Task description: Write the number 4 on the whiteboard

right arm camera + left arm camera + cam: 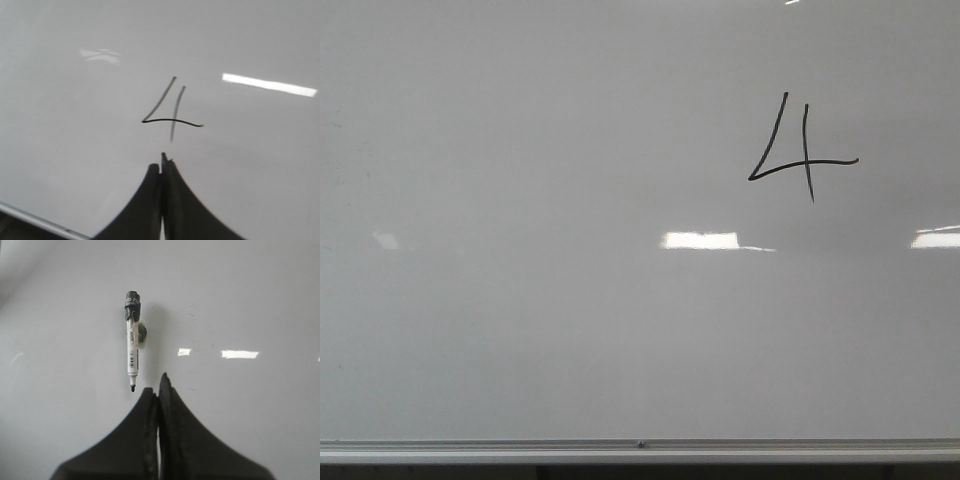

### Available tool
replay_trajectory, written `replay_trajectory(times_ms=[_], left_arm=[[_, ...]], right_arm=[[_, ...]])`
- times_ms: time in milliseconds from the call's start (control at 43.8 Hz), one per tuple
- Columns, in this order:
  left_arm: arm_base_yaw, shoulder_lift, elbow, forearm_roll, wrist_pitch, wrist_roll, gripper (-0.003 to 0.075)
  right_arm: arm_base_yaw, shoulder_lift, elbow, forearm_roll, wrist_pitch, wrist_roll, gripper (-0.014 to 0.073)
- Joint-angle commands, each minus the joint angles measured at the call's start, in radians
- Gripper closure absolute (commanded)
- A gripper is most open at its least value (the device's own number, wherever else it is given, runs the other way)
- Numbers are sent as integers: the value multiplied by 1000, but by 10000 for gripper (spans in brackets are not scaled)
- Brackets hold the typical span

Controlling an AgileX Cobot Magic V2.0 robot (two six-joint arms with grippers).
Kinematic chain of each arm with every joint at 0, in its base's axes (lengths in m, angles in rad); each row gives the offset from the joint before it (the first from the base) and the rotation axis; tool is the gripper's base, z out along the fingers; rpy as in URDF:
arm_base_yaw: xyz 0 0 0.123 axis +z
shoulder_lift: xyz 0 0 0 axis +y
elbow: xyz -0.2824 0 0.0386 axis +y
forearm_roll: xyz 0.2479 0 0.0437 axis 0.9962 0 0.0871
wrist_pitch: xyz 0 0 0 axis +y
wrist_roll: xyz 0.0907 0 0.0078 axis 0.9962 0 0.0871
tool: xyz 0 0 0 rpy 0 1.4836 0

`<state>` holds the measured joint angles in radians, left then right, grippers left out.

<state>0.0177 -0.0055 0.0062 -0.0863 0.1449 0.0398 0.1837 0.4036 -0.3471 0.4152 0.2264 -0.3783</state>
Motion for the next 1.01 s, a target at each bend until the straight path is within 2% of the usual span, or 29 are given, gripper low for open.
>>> replay_trajectory(times_ms=[0,183,343,503,731,983], left_arm=[[0,-14,6,-10,-79,-9,741],[0,-14,6,-10,-79,-9,741],[0,-14,6,-10,-79,-9,741],[0,-14,6,-10,-79,-9,741],[0,-14,6,-10,-75,-9,741],[0,-14,6,-10,-75,-9,741]], right_arm=[[-45,-71,82,-120,-176,158,657],[-147,-204,260,-241,-216,299,657],[-211,-327,351,-295,-216,313,657],[-214,-433,359,-295,-133,313,657],[-214,-433,359,-294,-50,313,657],[-214,-433,359,-294,-46,313,657]])
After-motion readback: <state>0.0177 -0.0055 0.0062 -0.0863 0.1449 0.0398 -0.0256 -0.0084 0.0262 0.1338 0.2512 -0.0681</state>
